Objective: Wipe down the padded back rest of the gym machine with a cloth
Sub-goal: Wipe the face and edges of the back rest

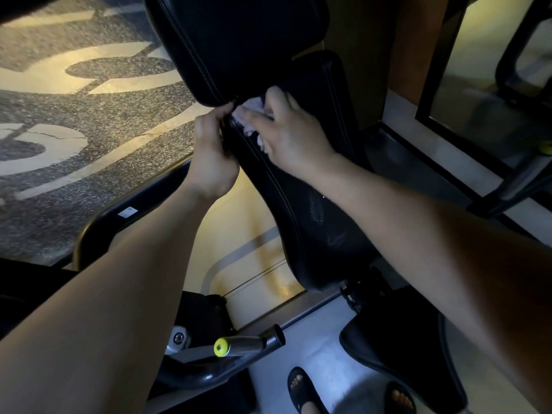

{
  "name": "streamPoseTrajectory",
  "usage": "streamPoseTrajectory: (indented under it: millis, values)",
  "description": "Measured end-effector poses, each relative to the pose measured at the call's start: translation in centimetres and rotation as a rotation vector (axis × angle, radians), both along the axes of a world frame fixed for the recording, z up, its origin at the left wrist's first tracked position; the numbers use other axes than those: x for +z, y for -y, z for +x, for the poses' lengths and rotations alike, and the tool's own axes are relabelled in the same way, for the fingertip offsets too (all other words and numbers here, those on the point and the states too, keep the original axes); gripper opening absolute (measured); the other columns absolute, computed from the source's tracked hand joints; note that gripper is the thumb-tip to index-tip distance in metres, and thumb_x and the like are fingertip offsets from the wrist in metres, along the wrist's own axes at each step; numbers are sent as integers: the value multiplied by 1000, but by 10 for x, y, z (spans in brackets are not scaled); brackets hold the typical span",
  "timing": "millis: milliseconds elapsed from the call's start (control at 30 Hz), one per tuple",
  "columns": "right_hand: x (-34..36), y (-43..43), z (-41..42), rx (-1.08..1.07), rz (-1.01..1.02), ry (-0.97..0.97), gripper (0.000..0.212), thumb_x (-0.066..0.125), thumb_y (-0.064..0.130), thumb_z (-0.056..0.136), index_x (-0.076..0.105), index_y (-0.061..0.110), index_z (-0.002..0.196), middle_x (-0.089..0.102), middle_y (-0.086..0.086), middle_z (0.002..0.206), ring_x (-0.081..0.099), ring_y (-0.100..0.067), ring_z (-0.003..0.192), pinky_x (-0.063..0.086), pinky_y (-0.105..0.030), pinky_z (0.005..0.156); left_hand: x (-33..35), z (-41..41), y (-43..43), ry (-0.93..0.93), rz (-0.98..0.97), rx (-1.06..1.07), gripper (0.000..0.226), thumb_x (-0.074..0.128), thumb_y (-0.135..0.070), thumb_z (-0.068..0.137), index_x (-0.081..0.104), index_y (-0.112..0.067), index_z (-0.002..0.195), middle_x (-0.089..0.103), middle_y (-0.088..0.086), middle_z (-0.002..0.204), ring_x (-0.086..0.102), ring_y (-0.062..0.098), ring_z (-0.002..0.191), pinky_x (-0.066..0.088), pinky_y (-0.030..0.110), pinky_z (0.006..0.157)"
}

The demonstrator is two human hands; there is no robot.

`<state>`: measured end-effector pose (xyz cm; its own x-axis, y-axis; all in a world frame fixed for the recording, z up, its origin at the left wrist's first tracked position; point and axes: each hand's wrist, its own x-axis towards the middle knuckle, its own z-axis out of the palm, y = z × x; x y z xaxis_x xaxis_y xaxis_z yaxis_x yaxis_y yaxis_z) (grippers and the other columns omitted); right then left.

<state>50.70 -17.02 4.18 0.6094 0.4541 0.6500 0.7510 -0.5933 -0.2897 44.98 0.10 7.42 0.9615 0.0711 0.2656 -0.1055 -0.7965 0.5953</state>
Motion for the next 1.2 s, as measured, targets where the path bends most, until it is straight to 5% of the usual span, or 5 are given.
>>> streamPoseTrajectory:
  millis: [200, 500, 700, 867, 1200]
  values:
    - [-3, 26, 23, -359, 349, -321, 55, 42, 13, 95, 48, 25, 148, 47, -20, 137, 51, -34, 119, 41, -31, 95, -5, -3, 15, 13, 2, 64, 76, 72, -11, 87, 33, -23, 151, 29, -2, 135, 32, 23, 137, 31, 41, 120]
    - [2, 53, 30, -331, 325, -124, 50, 42, 23, 98, 55, 10, 144, 53, -20, 107, 53, -24, 80, 46, -25, 74, -10, -10, 51, 28, 25, 207, 95, 69, -2, 80, 17, -19, 158, 18, 7, 156, 17, 30, 148, 25, 40, 122]
    - [14, 22, 7, -156, 303, -189, 44, 53, 16, 99, 58, 38, 137, 54, -19, 127, 61, -33, 106, 54, -38, 90, -23, -7, 47, 73, 15, 201, 104, 71, 5, 75, 14, -17, 160, 14, 10, 160, 9, 29, 153, 18, 40, 126]
    - [14, 7, -1, -36, -76, -36, 57, 62, 10, 93, 50, 15, 148, 49, -18, 109, 53, -36, 92, 54, -40, 69, -28, -6, 37, 131, 16, 169, 96, 68, 4, 80, 18, -17, 159, 18, 12, 160, 12, 29, 152, 25, 43, 123]
    - [5, 17, 20, 7, -6, 66, 52, 44, 8, 94, 55, 15, 145, 48, -19, 110, 52, -33, 98, 55, -39, 81, -36, 1, 41, 156, -84, 241, 94, 60, 9, 80, 21, -26, 157, 21, 4, 157, 15, 26, 150, 18, 28, 119]
